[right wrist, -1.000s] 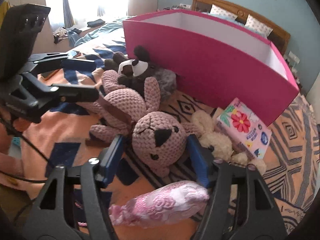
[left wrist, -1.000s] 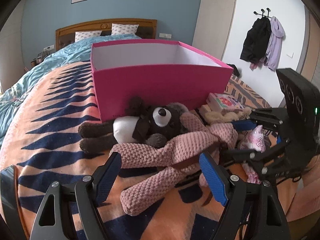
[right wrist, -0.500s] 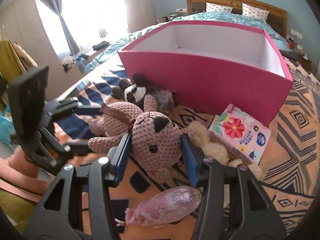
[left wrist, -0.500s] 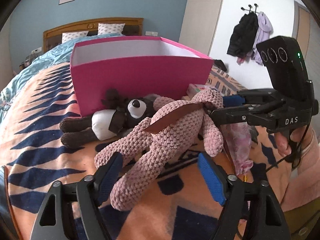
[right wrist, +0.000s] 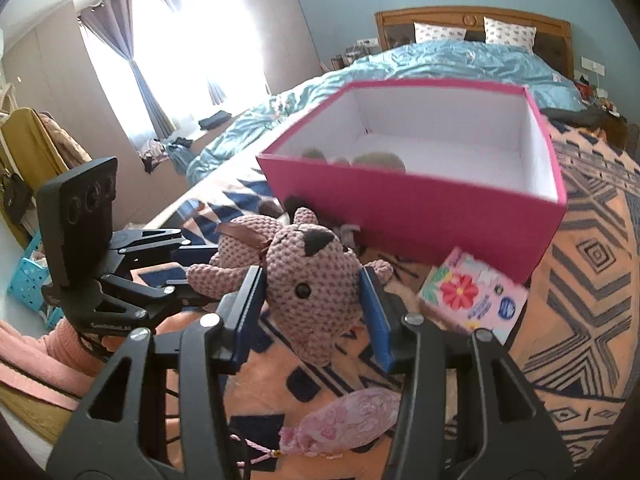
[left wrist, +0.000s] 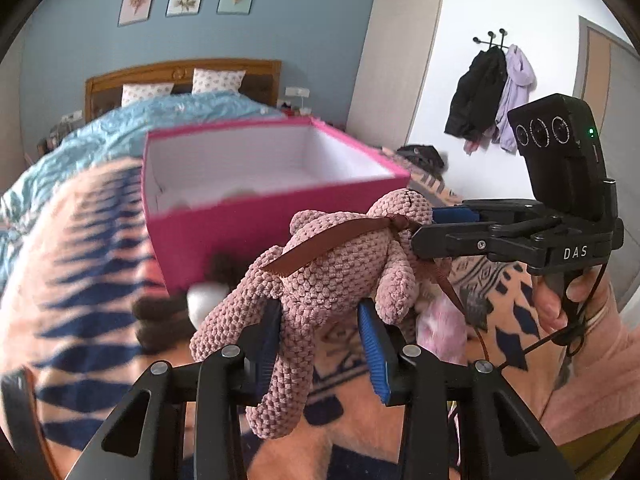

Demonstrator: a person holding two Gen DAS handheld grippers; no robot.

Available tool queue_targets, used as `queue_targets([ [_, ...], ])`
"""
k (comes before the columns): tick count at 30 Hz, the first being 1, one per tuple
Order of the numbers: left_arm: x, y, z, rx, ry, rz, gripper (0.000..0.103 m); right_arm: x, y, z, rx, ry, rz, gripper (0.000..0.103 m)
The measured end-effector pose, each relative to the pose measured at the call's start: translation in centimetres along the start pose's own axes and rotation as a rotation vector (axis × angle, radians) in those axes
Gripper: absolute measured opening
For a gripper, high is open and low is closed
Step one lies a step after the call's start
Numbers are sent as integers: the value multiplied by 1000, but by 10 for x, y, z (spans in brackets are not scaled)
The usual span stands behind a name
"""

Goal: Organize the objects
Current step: 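Carry the pink knit bunny into the box and release it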

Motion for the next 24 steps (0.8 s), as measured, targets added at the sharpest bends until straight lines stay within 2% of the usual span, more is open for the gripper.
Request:
queue_targets([
  [7,3,67,-15,-94,61,85,39,1,56,-21,-110,-6,-53,50],
  [12,20,114,-2,-111,111,98,39,-12,101,-20,-168,-31,-78,50],
  [18,48,142,37,-59,160,86,39,-48,135,12,-149,-44,-41,50],
  [24,71,150,82,30,221,71,39,-81,141,53,-73,-55,9,50],
])
Point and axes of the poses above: each gripper's, at about its wrist camera, not at the fingertips, and z roughly the way its jaws point, x to its left, y to its top, the point moved 5 cm from there along z, roughly the way its jaws point, and after that the axes turned 4 degrees about -z, right-handed, at the moved point
